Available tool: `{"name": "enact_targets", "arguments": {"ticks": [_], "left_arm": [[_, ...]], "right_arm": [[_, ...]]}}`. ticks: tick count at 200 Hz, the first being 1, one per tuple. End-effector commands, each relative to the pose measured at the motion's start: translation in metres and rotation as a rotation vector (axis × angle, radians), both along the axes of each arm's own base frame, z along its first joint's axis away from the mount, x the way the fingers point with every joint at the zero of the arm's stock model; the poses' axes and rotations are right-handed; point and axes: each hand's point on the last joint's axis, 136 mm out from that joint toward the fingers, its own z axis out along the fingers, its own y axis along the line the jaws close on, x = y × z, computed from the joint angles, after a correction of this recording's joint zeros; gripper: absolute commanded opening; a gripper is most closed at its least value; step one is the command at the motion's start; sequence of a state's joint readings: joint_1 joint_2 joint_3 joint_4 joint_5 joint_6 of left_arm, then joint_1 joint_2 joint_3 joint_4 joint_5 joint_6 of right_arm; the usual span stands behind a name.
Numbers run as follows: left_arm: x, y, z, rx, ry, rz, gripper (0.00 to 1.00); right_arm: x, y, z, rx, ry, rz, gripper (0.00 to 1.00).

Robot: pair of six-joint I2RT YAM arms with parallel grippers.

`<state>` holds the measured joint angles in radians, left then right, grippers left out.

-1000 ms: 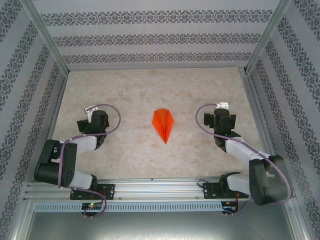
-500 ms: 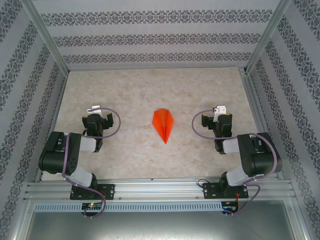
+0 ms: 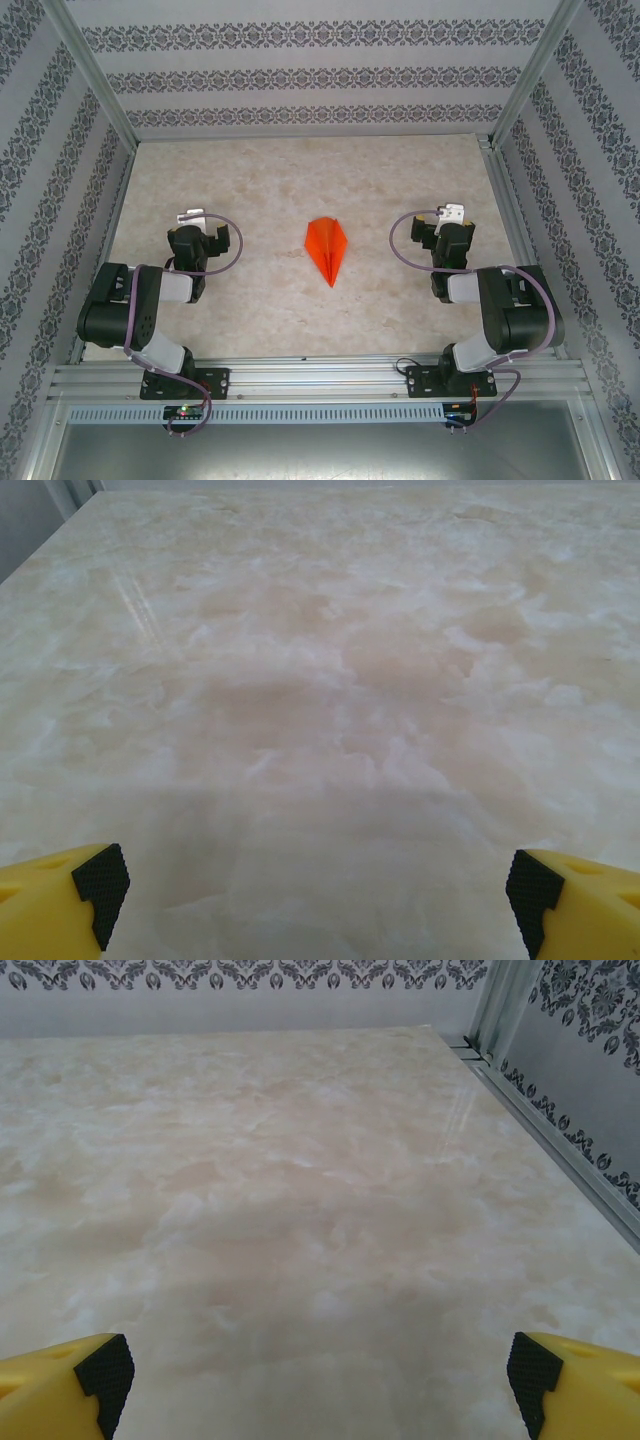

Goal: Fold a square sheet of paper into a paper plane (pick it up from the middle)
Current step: Reset both arms

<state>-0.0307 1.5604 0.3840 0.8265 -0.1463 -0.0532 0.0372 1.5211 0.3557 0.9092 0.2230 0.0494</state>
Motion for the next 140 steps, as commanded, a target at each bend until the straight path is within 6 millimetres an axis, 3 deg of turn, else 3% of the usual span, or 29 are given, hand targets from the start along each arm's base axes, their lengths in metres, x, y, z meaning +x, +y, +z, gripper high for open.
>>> {"name": "enact_targets", "arguments": {"ticks": [1,140], "left_arm": [[0.0076,0.0009,0.0135,0.01,-0.045,-0.011,1.0],[0.0075,0.0008,0.0133,0.01,-0.044,-0.011,1.0]], "right_arm": [[0.0033,0.0011,0.0136,0.008,-0.046,-0.015,0.98],[0.0037,0.0024,0.0136,0.001,-0.045,-0.013,0.98]]}}
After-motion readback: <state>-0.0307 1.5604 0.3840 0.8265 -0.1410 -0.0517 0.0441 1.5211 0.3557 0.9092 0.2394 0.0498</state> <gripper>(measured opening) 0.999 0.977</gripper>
